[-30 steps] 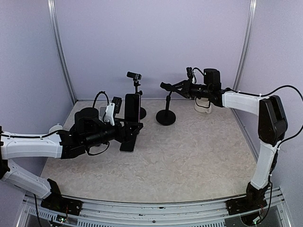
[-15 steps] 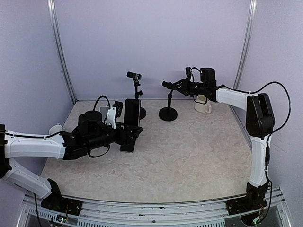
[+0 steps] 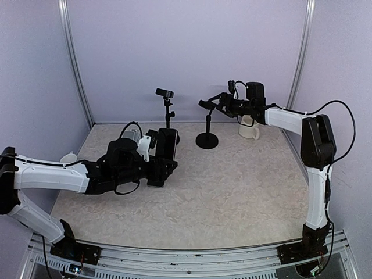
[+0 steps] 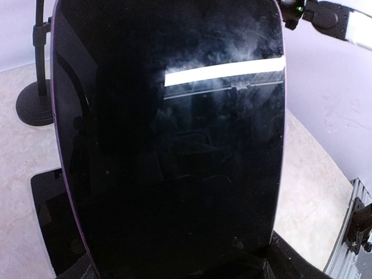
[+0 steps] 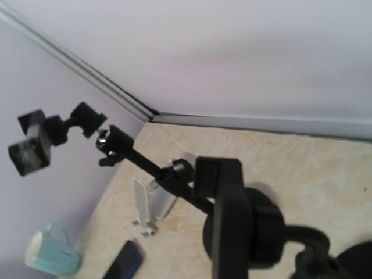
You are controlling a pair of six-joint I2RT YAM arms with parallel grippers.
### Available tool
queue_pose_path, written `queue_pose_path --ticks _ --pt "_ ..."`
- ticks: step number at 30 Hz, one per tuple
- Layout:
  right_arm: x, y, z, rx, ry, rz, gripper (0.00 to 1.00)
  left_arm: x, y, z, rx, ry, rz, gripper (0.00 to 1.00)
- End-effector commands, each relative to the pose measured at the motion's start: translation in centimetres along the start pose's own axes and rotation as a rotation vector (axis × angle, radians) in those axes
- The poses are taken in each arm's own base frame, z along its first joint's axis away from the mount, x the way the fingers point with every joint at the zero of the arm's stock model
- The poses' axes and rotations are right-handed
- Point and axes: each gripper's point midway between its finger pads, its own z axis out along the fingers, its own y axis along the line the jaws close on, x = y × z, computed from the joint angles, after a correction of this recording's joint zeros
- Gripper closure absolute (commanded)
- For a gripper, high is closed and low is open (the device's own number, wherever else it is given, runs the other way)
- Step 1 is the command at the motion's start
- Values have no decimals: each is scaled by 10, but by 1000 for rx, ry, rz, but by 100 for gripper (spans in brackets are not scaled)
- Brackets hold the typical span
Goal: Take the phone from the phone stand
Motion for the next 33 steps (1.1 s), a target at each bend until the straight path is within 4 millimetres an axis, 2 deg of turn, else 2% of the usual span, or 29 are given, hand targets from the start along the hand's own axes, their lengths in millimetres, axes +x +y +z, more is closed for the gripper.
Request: queue_pose_path --ticks 1,6,10,17,22,27,33 --pt "-26 25 -26 1 -62 -81 17 -20 -19 13 -21 -21 13 94" --pt "-28 25 -60 49 -100 -93 1 2 -29 42 -87 89 1 94" --pt "-24 22 -91 96 -128 -107 0 28 -35 70 -114 180 -58 94" --pt "-4 25 -133 164 -135 -148 0 51 -43 109 -181 262 -128 92" --pt "26 22 -150 187 -107 -142 0 61 -48 134 -211 303 -165 87" --pt "56 17 -165 195 -88 -120 0 80 -48 157 -247 348 -185 86" --pt "76 11 -168 198 -53 -114 0 92 -46 178 -275 359 -206 80"
